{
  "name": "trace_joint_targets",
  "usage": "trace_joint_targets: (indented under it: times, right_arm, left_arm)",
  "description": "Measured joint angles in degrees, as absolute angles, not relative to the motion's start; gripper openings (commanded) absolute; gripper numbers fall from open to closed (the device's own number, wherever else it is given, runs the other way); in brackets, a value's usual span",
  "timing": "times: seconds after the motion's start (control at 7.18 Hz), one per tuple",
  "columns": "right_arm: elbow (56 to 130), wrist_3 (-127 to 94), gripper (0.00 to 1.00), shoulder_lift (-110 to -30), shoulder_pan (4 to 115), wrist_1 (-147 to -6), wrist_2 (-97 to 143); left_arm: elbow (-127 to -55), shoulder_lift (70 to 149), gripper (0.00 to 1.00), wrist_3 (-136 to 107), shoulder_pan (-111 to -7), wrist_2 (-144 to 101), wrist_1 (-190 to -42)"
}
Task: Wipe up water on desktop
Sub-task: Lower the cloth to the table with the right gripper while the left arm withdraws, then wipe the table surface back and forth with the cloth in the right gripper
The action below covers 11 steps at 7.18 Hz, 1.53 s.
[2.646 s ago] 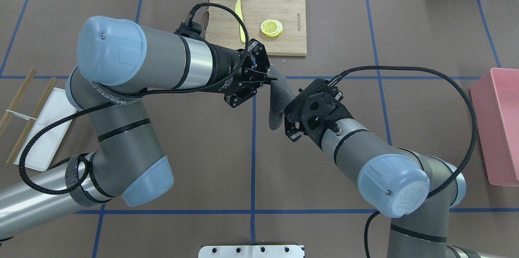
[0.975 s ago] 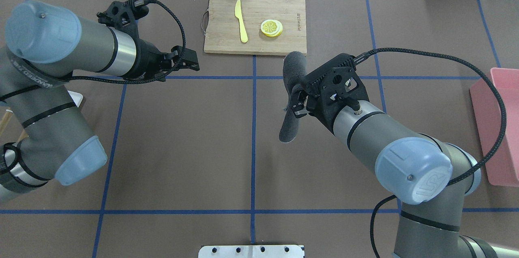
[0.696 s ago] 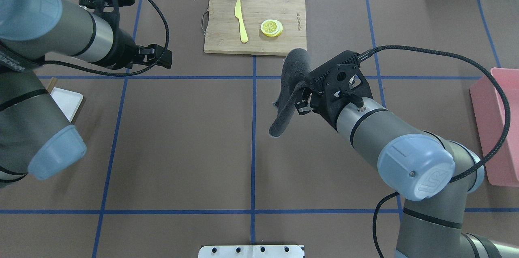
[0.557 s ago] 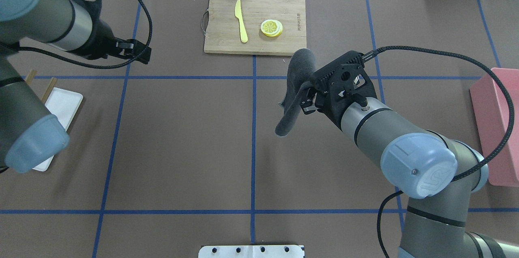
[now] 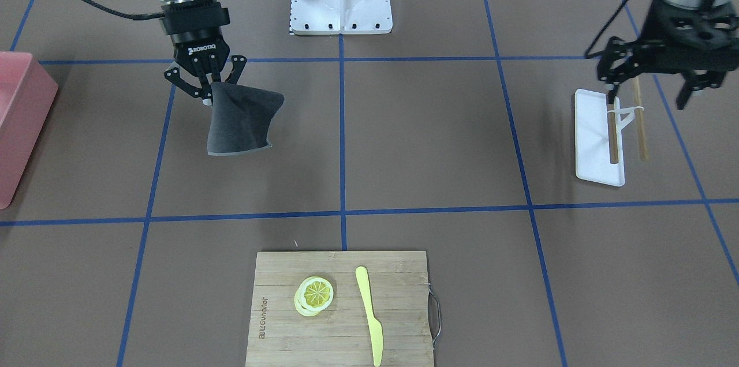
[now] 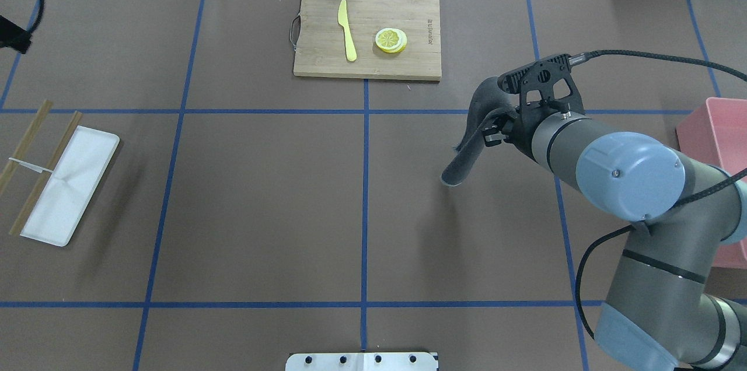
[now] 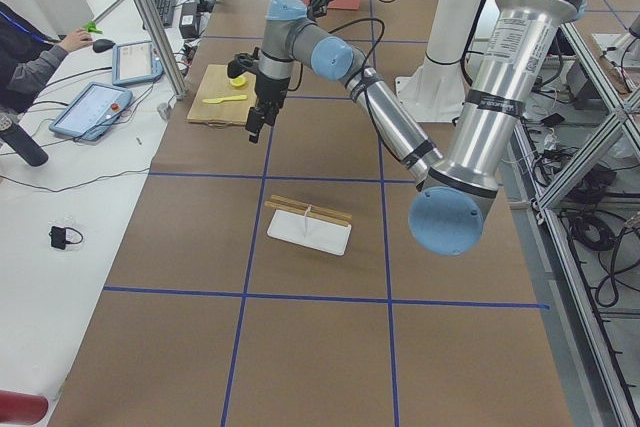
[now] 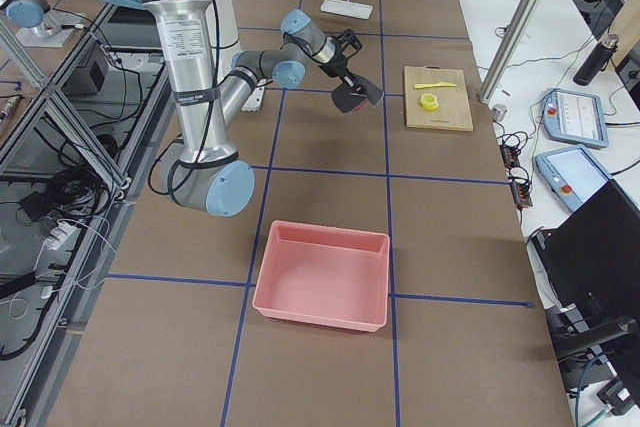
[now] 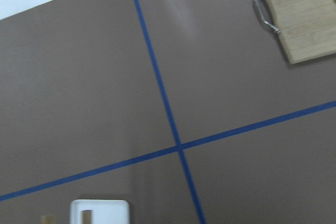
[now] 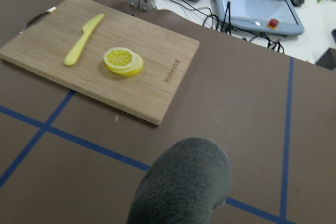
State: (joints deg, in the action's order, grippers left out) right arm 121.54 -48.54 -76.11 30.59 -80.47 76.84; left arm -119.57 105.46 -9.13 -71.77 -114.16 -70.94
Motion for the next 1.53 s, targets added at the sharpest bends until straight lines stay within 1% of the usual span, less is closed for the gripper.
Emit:
trace_joint_targets:
  times: [0.28,0.42,0.56,0.84,1.11,1.25,1.53]
  right_arm:
    - [122.14,-50.3,0.0,-76.85,35.46,-89.99,84.97]
    - [122.96,-50.46,0.0,-78.67,37.32,-93.8,87.69]
    - [123.55,-50.46,0.0,-81.21,38.72,-96.14,89.41]
    - [122.78,-50.14,0.0,-85.25,39.72,-99.29,90.6]
    - [120.84,-51.24,0.0,-84.39,37.5,-102.36,90.37]
    - [119.16,-54.38,0.0,-81.74,35.57,-102.82,90.28]
    - [114.79,-65.34,0.0,-73.2,31.4,-103.02,90.23]
  left_arm:
    - [-109.13,103.91,0.99,5.85,-85.15,-121.48,-70.4]
    - [-103.34,103.66,0.99,12.29,-88.88,-122.62,-70.51]
    - [-99.39,103.49,0.99,15.72,-90.4,-122.83,-70.67]
    - [-96.39,102.61,0.99,17.26,-91.26,-123.2,-71.58]
    - [-95.63,101.69,0.99,13.81,-91.39,-123.34,-73.08]
    - [-95.35,100.91,0.99,12.89,-91.49,-123.5,-73.36]
    - [-95.1,97.84,0.99,12.52,-93.29,-127.91,-73.6]
